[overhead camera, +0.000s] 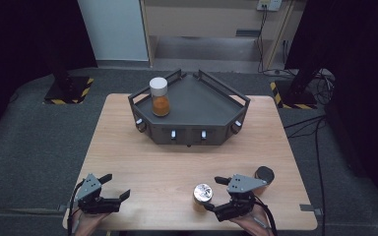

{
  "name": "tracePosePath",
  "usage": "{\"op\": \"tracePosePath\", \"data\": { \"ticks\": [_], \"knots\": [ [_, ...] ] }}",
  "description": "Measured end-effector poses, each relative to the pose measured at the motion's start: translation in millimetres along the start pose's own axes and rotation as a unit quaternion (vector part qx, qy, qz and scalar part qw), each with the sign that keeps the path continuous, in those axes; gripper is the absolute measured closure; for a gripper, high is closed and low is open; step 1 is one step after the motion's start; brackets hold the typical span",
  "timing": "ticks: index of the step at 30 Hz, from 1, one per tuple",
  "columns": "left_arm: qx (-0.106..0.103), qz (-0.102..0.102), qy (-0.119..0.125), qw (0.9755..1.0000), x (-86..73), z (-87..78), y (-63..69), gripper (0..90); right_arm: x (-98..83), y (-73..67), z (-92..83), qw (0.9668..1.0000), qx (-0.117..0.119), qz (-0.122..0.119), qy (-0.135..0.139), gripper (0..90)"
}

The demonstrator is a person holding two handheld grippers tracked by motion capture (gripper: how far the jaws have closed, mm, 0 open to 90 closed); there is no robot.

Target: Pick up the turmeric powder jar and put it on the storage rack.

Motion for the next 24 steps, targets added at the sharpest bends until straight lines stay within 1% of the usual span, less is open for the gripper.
{"op": "tracePosePath", "data": {
  "ticks": [5, 9, 14, 16, 20, 24],
  "knots": [
    [0.0, 0.001, -0.001, 1.0, 0.2, 0.2, 0.0, 5.0, 0.7, 0.3, 9.9, 0.9999, 0.01, 0.0, -0.01, 11.7],
    [0.0, 0.001, 0.0, 1.0, 0.1, 0.0, 0.0, 5.0, -0.1, 0.3, 16.3, 0.9998, 0.014, 0.003, -0.016, 12.2],
    [0.0, 0.001, -0.001, 1.0, 0.3, 0.0, 0.3, 5.0, 1.8, 0.5, 23.2, 0.9995, 0.014, 0.0, -0.028, 13.4],
    [0.0, 0.002, -0.001, 1.0, 0.2, -0.1, 0.4, 5.0, 1.9, 1.4, 25.3, 0.9994, 0.017, 0.003, -0.029, 14.2],
    [0.001, 0.002, -0.001, 1.0, 0.4, -0.1, 0.5, 5.1, 3.0, 0.8, 29.9, 0.9993, 0.012, -0.002, -0.035, 18.0],
    [0.001, 0.002, -0.001, 1.0, 0.3, -0.1, 0.4, 5.1, 3.0, 0.9, 33.7, 0.9992, 0.007, -0.006, -0.038, 25.6]
  ]
}}
Point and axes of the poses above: each handheld gripper's, and its own axes: z roughly forward along the jaws, x roughly out of its top, y roughly to its right, the point moved 4 cm from there along z, roughly forward along the jaws, and after that the axes turned 8 degrees about -y, right-handed, at the moved point
